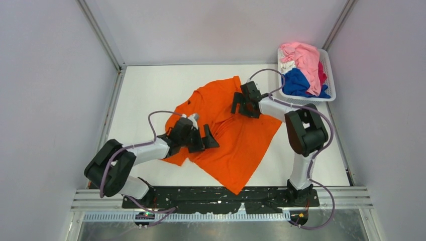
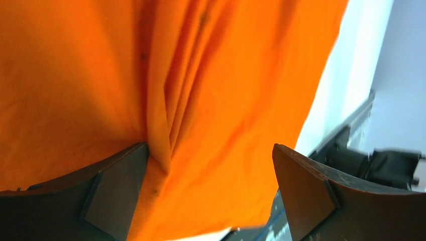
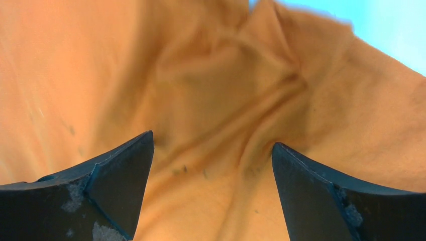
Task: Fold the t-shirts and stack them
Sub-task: Flatten out the tshirt
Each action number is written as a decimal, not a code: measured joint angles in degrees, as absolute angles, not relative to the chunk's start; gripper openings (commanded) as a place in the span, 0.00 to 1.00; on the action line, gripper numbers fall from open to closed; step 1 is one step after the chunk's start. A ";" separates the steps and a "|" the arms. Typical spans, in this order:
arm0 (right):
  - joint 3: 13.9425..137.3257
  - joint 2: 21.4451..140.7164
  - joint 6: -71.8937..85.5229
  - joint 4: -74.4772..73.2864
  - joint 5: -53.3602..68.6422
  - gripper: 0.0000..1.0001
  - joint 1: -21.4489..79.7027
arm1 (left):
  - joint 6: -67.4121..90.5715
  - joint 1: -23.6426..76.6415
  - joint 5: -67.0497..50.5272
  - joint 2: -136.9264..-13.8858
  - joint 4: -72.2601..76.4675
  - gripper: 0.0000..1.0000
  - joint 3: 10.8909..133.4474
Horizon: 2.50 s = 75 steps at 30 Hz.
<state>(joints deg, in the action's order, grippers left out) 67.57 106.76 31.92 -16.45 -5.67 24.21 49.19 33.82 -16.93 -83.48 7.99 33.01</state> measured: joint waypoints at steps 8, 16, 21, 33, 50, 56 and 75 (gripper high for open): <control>90.76 122.45 28.05 -21.34 -4.32 0.96 24.40 | 53.28 41.60 -20.49 -83.15 13.67 1.00 30.06; 106.10 131.83 23.16 -23.99 -0.05 0.95 27.66 | 58.22 43.68 -24.23 -95.39 25.87 1.00 36.10; 109.65 132.64 19.86 -25.89 2.04 0.95 30.39 | 60.27 44.25 -24.75 -97.93 29.78 1.00 37.32; 87.96 110.93 17.98 -21.37 2.02 0.95 26.35 | 44.03 40.14 -2.09 -75.11 -0.19 0.99 43.64; 59.81 100.99 23.27 -11.77 3.11 0.95 19.07 | 40.62 22.90 -2.55 -95.33 -10.37 0.99 52.90; 50.98 94.67 24.84 -7.79 1.89 0.95 15.20 | 40.05 22.26 2.96 -92.51 -15.68 0.99 51.29; 44.58 77.95 22.55 -18.76 -10.48 0.95 13.02 | 38.30 17.82 3.68 -85.69 -21.96 0.99 51.62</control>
